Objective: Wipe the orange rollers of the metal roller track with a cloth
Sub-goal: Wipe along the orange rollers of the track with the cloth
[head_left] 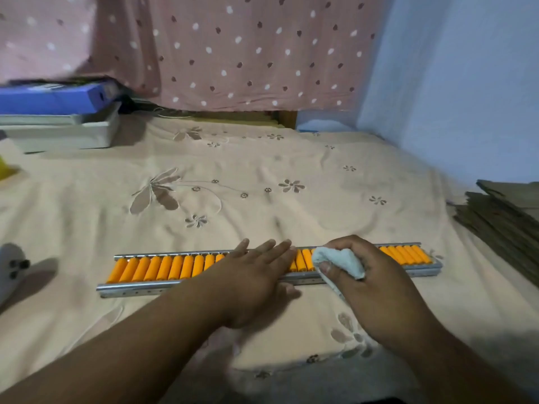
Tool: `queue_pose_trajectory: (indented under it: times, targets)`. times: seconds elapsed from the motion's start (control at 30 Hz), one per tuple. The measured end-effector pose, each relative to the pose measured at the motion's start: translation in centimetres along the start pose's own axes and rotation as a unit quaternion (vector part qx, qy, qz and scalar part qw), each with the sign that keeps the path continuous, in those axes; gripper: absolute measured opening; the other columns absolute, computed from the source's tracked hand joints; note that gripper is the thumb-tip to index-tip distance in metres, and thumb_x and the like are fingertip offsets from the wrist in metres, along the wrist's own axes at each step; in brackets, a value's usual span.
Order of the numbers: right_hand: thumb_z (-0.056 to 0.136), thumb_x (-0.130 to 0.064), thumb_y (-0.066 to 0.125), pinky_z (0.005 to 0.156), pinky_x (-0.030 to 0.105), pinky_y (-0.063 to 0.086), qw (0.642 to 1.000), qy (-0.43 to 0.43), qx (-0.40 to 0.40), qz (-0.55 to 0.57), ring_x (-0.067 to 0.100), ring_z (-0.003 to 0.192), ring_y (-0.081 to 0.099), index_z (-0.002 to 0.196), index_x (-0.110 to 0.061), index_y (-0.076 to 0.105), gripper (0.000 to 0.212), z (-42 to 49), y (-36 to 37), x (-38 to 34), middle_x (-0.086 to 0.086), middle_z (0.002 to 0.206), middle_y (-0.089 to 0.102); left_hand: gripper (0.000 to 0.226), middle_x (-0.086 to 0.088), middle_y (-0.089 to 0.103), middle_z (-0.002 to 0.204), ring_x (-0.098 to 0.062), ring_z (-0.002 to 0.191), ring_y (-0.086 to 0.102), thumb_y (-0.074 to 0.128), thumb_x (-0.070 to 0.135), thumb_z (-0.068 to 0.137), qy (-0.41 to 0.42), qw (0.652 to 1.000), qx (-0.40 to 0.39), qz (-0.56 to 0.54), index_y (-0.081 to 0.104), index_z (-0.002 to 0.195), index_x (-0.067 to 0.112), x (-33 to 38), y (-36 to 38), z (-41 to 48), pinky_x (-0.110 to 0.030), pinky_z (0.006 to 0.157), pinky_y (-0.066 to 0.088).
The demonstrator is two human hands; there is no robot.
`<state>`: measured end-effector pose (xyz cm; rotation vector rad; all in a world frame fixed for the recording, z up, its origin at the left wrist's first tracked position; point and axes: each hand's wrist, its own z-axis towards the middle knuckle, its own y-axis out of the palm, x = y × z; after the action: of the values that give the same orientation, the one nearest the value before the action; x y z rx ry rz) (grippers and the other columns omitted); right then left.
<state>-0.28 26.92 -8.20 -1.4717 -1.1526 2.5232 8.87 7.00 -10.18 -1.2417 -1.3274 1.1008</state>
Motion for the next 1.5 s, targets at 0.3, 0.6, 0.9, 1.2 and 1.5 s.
queue_pose_trajectory:
  times: [0.3,0.6,0.9,1.2,1.5]
  targets:
    - [0.091,-0.035,0.072,0.064,0.017,0.044,1.000,0.016,0.012,-0.003,-0.003,0.087,0.064,0.098,-0.032,0.069,0.009,0.3,1.2,-0.6,-0.024,0.097,0.068,0.095,0.019,-0.021,0.161,-0.002,0.148,-0.020,-0.011,0.083,0.071,-0.075,0.995,-0.034,-0.060,-0.018,0.154,0.037,-9.1,0.4,-8.4,-0.025,0.117,-0.012]
    - [0.098,-0.032,0.062,0.065,0.013,0.039,0.993,-0.007,-0.008,-0.118,-0.002,0.088,0.058,0.103,-0.036,0.059,0.007,3.8,3.2,-1.5,-0.014,0.101,0.062,0.086,0.035,0.023,0.154,0.014,0.141,0.023,0.024,0.099,0.061,-0.180,0.959,0.057,-0.211,0.016,0.141,0.067,-15.8,1.6,-15.0,-0.022,0.117,0.023]
    - [0.090,-0.019,0.060,0.066,0.035,0.040,0.950,-0.073,-0.026,-0.303,0.028,0.090,0.058,0.106,-0.018,0.059,0.015,4.0,10.7,-5.5,0.004,0.098,0.058,0.110,0.040,0.058,0.122,0.032,0.100,0.051,0.083,0.051,0.058,-0.191,0.910,0.214,-0.298,0.021,0.148,0.047,-15.9,3.3,-14.6,0.011,0.081,0.032]
    - [0.093,-0.023,0.067,0.071,0.037,0.045,0.926,-0.245,-0.233,-0.166,0.027,0.092,0.060,0.108,-0.023,0.062,0.016,1.6,18.0,-14.7,0.005,0.103,0.062,0.122,0.024,0.063,0.124,0.021,0.104,0.059,0.078,0.073,0.050,-0.171,0.882,0.231,-0.372,0.026,0.153,0.034,-15.9,3.3,-14.9,0.004,0.084,0.039]
    - [0.092,-0.020,0.062,0.079,0.039,0.050,0.949,-0.129,-0.101,-0.271,0.030,0.099,0.061,0.105,-0.024,0.064,0.014,6.9,16.2,-9.6,0.004,0.103,0.063,0.111,0.024,0.046,0.123,-0.011,0.133,0.038,0.073,0.048,0.066,-0.204,0.918,0.222,-0.259,0.014,0.158,0.028,-15.4,3.2,-15.3,-0.022,0.103,0.028]
